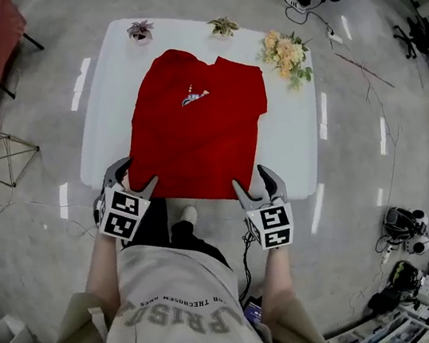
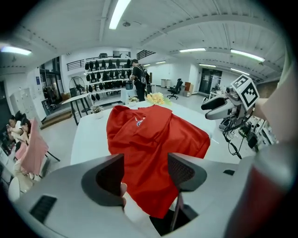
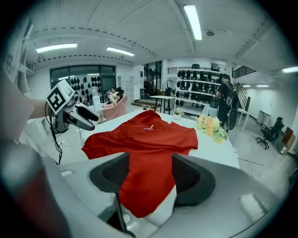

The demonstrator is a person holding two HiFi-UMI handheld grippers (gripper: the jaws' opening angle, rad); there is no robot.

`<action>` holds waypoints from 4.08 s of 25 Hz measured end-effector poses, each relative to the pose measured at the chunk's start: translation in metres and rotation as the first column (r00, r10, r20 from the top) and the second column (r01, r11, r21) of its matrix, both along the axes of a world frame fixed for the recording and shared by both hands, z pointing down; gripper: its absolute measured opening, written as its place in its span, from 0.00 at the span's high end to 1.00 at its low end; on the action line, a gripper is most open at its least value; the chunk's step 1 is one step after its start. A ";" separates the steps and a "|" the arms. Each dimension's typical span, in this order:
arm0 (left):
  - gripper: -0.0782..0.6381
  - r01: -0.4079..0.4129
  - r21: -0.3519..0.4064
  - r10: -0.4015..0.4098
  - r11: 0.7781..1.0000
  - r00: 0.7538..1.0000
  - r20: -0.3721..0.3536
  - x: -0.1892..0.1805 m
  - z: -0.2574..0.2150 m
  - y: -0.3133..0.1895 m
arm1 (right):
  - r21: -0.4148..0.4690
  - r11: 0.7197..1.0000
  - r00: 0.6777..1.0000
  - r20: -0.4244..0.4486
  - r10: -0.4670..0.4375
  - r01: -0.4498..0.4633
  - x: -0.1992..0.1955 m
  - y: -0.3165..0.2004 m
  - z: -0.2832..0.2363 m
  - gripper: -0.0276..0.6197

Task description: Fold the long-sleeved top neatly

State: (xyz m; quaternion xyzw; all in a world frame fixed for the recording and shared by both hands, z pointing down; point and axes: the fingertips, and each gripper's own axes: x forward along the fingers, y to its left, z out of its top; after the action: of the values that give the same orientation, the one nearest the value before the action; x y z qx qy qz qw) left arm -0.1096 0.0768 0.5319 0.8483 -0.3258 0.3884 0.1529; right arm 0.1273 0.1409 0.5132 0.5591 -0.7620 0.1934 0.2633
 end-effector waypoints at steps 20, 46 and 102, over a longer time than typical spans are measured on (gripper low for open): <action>0.48 -0.318 0.046 0.316 0.947 0.948 0.034 0.066 0.024 -0.287 | -0.120 0.975 0.982 -0.053 0.179 -0.184 -0.049 -0.136 0.012 0.53; 0.85 -0.230 0.080 0.212 0.970 0.959 0.188 -0.034 0.039 -0.166 | -0.144 0.989 0.999 -0.034 0.017 -0.022 -0.034 -0.139 0.034 0.53; 0.55 -0.514 -0.008 0.505 0.858 0.841 0.192 -0.011 0.036 -0.152 | -0.216 0.935 0.913 0.238 0.331 -0.283 -0.001 -0.081 0.026 0.52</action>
State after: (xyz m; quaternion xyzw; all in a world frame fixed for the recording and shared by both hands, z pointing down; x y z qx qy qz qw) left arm -0.1208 -0.0755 0.5682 0.8670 -0.1101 0.4859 -0.0055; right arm 0.1265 0.0601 0.5396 0.6149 -0.6729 0.3738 0.1717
